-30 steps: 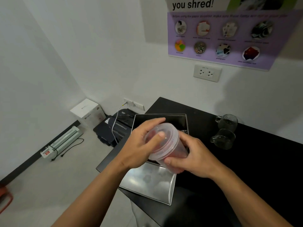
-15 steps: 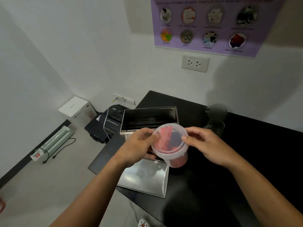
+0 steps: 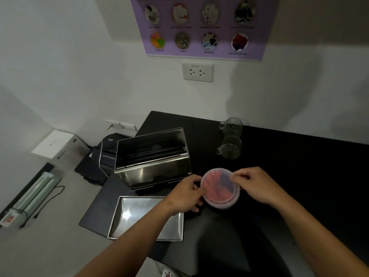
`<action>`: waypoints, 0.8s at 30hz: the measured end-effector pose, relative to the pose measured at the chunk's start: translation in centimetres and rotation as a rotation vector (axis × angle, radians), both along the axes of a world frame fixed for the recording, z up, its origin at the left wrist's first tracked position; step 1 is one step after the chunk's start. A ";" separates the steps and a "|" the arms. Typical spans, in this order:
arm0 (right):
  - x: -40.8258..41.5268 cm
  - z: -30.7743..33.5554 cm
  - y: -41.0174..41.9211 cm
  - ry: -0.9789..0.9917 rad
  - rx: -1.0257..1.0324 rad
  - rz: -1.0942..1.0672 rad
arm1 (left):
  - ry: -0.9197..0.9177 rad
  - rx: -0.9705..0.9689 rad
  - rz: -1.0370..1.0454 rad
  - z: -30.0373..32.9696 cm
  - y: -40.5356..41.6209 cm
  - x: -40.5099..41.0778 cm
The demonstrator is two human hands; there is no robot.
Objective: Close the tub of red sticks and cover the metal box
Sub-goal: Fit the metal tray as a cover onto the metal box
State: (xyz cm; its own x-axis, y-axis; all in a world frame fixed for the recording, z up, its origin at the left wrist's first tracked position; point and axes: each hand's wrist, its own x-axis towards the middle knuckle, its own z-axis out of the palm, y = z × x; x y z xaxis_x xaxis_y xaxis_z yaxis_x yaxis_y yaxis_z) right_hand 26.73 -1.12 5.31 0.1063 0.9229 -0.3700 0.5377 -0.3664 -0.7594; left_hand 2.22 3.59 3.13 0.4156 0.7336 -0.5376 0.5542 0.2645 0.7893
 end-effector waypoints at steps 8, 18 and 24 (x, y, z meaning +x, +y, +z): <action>1.6 -0.8 -1.4 -0.145 -0.104 0.046 | 0.010 0.038 -0.085 -1.4 -1.2 1.3; -4.8 3.4 0.1 -0.089 0.192 -0.008 | 0.025 0.249 0.215 -0.2 -0.9 -6.7; -12.7 1.8 0.0 0.096 0.209 0.120 | 0.065 0.314 0.422 -1.0 -2.5 -13.9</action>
State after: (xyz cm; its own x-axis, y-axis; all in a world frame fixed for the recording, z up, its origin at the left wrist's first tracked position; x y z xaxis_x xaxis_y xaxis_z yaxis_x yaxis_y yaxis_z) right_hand 14.04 -1.14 7.06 -0.0352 0.9843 -0.1730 0.4895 -0.1340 -0.8616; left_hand -11.66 1.11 2.18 0.0222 0.9596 -0.2804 0.5008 0.2321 0.8339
